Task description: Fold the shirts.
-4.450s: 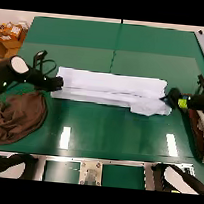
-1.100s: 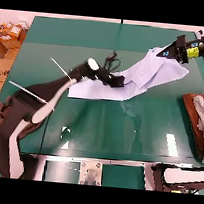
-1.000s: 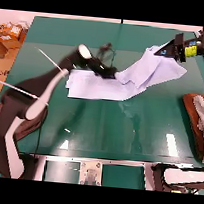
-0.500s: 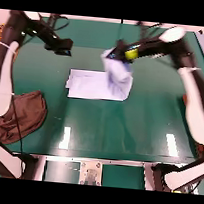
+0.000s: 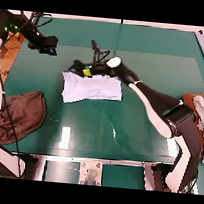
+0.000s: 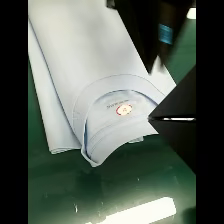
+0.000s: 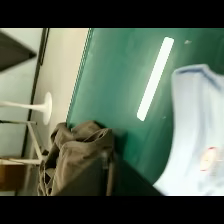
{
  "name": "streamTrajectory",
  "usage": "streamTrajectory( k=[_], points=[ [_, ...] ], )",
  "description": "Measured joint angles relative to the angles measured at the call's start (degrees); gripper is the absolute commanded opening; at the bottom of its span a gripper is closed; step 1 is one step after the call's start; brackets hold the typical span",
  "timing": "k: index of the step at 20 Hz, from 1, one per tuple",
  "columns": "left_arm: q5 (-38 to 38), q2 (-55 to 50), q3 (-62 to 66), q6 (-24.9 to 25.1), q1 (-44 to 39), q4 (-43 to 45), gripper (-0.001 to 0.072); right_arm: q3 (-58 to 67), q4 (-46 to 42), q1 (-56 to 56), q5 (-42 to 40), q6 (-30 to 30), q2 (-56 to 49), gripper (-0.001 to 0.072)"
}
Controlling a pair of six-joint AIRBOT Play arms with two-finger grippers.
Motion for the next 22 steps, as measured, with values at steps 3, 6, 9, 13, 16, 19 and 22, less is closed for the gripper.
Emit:
streamTrajectory(
  k=[3,6,9,13,16,19,22],
  points=[
    [-0.37,0.04,0.00,0.00,0.35,0.59,0.0024,0.00,0.20,-7.48,8.15,-0.48,0.17,0.0016],
    [-0.55,0.04,0.00,-0.02,0.37,0.85,0.0024,-0.20,-6.80,-16.76,17.77,3.78,1.73,0.0016],
    [-0.66,0.04,0.00,-0.04,0.44,1.42,0.0024,-2.05,-20.09,-24.52,25.24,9.11,4.42,0.0030],
    [-0.66,0.04,0.00,-0.07,0.42,1.73,0.0024,-7.80,-29.35,-30.32,28.81,12.46,6.14,0.0616],
    [-0.37,0.04,0.00,-0.07,0.42,1.86,0.0024,-13.66,-29.14,-29.73,25.53,11.96,6.49,0.0616],
    [-0.17,0.04,0.00,-0.07,0.44,1.90,0.0024,-17.33,-24.44,-26.32,20.76,10.47,5.99,0.0615],
    [-0.17,0.04,0.00,-0.07,0.44,1.90,0.0024,-18.67,-19.54,-22.25,16.06,9.66,4.59,0.0384]
  ],
)
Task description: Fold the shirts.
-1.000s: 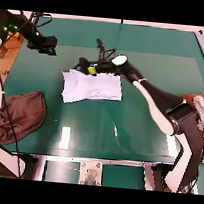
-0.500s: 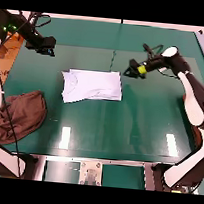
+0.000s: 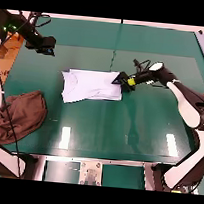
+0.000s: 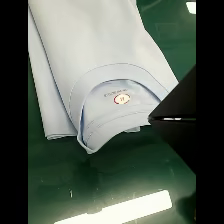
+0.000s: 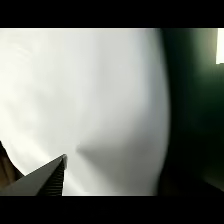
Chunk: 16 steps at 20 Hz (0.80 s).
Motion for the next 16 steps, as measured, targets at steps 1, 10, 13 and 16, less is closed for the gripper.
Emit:
streamTrajectory(
  k=[1,10,13,16],
  points=[
    [0.00,0.00,0.00,-0.02,0.00,0.00,0.0024,-0.09,1.22,1.09,-1.73,-0.46,-0.42,0.0021],
    [-0.07,0.00,0.00,-0.37,0.00,0.00,0.0024,16.39,9.42,-3.04,1.42,-0.76,2.95,0.0017],
    [-0.07,0.00,0.00,-0.39,0.02,0.00,0.0024,20.31,6.95,-10.73,3.13,2.12,9.14,0.0016],
    [-0.07,0.00,0.00,-0.39,0.04,0.00,0.0024,21.79,1.22,-21.20,5.25,6.25,15.65,0.0017]
  ],
)
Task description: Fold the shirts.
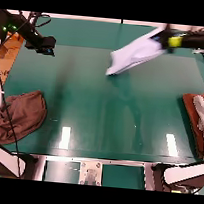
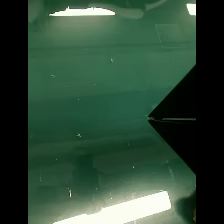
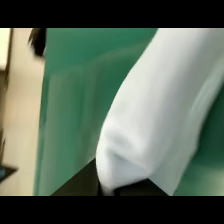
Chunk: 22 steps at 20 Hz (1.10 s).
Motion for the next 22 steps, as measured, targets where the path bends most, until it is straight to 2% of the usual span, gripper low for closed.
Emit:
streamTrajectory(
  k=[5,11,16,22],
  points=[
    [-0.02,0.00,0.00,0.00,-0.02,0.00,0.0024,0.70,-9.90,-20.39,5.38,4.11,8.09,0.0016],
    [0.00,0.00,0.00,-0.02,-0.02,-0.04,0.0024,0.66,-25.40,-39.32,16.83,6.47,11.72,0.0016],
    [-0.02,0.00,0.00,-0.02,-0.02,-0.17,0.0024,-4.74,-38.03,-46.25,24.83,8.79,15.21,0.0016],
    [-1.62,0.00,0.00,-0.02,-0.02,-0.22,0.0024,-17.33,-50.93,-48.17,29.22,11.74,19.54,0.0018]
  ],
)
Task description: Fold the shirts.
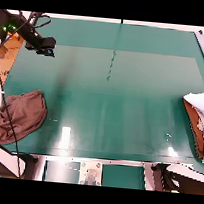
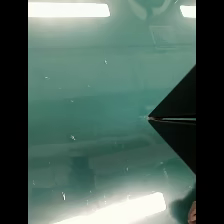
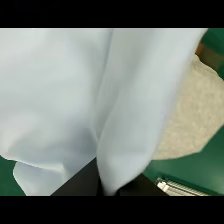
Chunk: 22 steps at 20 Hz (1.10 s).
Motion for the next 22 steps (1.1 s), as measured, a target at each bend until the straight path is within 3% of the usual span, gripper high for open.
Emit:
streamTrajectory(
  k=[2,3,4,5,8,11,12,14,18,22],
  points=[
    [-0.39,0.00,0.00,0.00,0.00,-0.02,0.0024,-3.87,-3.52,-0.20,0.20,0.52,0.44,0.0019],
    [-0.55,0.00,0.00,0.00,0.00,-0.02,0.0024,-6.05,-4.83,-0.22,-0.22,0.68,0.61,0.0107],
    [-0.59,0.00,0.00,0.00,0.00,-0.02,0.0024,-8.39,-5.70,-0.24,-0.87,0.85,0.74,0.0502],
    [-0.74,0.00,0.00,0.00,0.00,-0.02,0.0024,-10.67,-6.62,-0.31,-1.18,0.90,0.74,0.0720],
    [-0.85,0.00,0.00,0.04,0.00,-0.04,0.0024,-16.61,-8.92,-0.33,-1.90,0.94,0.74,0.0720],
    [-0.79,0.00,0.00,0.24,0.00,-0.33,0.0023,-16.76,-9.33,-0.17,-1.62,2.45,0.74,0.0672],
    [-0.76,0.11,0.00,0.28,0.00,-0.74,0.0023,-15.26,-8.07,0.31,-1.51,3.08,0.74,0.0552],
    [-0.63,0.72,0.00,0.48,-0.11,-1.38,0.0023,-11.08,-2.25,2.45,-1.90,3.74,0.66,0.0024],
    [0.55,4.76,-1.86,0.79,-0.92,-2.40,0.0023,-3.82,7.52,12.28,-5.27,3.19,0.66,0.0016],
    [3.37,12.55,-12.37,0.96,-3.54,-2.64,0.0023,-4.61,10.38,27.15,-9.33,1.62,2.23,0.0016]
  ],
)
